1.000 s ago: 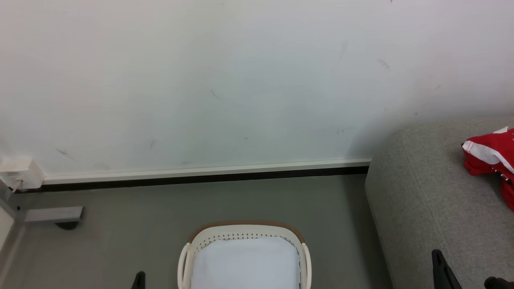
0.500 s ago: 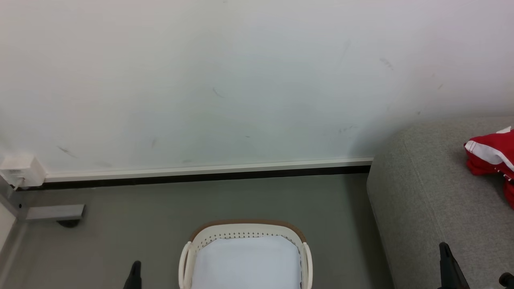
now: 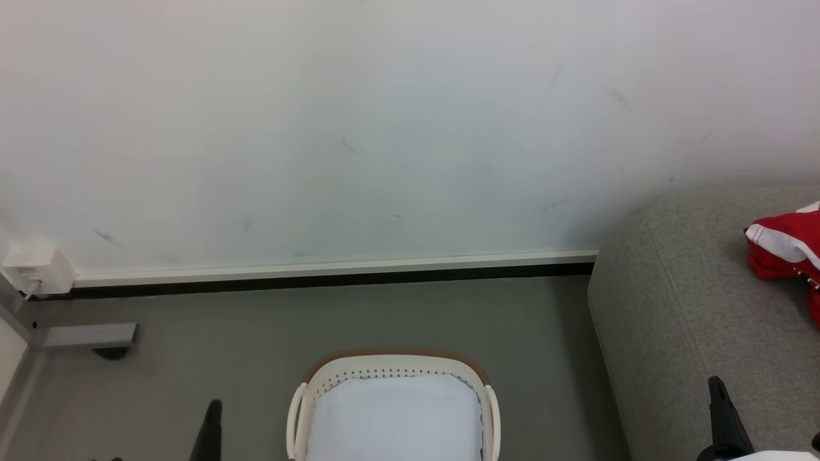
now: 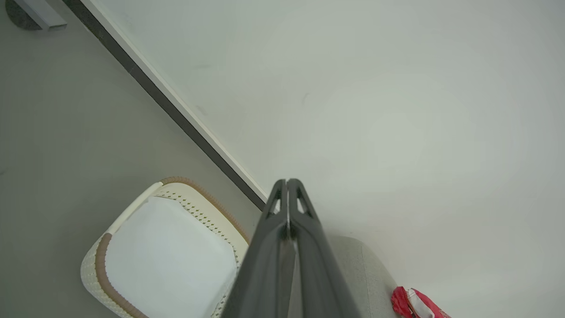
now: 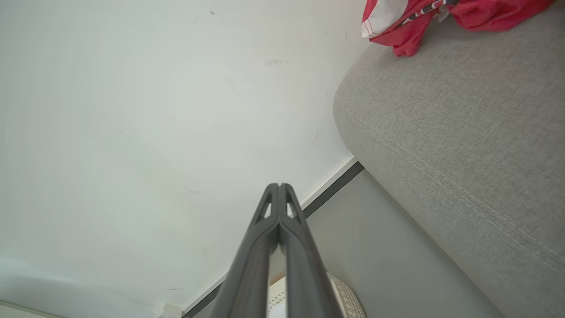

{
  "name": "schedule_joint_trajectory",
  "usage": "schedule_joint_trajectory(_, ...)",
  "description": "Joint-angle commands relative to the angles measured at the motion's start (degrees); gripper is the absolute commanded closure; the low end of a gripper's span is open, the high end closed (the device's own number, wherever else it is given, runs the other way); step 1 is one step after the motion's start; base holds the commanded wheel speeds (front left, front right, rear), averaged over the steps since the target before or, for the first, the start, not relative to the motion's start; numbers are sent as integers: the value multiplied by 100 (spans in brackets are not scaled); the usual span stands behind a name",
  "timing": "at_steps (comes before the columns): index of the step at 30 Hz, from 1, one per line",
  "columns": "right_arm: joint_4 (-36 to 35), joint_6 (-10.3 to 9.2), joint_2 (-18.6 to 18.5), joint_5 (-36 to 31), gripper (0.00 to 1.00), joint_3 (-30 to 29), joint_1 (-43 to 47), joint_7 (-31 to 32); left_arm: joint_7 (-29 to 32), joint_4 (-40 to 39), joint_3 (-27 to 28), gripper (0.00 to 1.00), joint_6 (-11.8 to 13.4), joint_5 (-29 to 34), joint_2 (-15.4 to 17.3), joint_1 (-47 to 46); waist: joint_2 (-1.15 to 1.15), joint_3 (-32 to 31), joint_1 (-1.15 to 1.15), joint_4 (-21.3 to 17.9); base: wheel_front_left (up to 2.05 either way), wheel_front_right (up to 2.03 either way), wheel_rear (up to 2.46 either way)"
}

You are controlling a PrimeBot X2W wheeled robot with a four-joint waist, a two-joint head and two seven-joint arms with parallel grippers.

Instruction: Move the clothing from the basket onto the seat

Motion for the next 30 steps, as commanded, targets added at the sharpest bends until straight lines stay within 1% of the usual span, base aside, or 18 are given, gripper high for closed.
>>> schedule_joint_trajectory(1, -76, -7, -63, 234, 100, -40, -116, 50, 59, -83, 44, 100, -21, -229, 49, -126, 0, 4, 0, 5, 0, 0, 0)
schedule_joint_trajectory(15, -142, -9, -73, 1136, 100, -120, -194, 279, 289, -111, 117, 100, -32, -1078, 58, -277, 0, 30, -1, 36, 0, 0, 0)
schedule_joint_trajectory(30, -194, -10, -81, 1943, 100, -194, -280, 476, 484, -133, 181, 100, -42, -1820, 65, -405, 0, 56, -1, 68, 0, 0, 0)
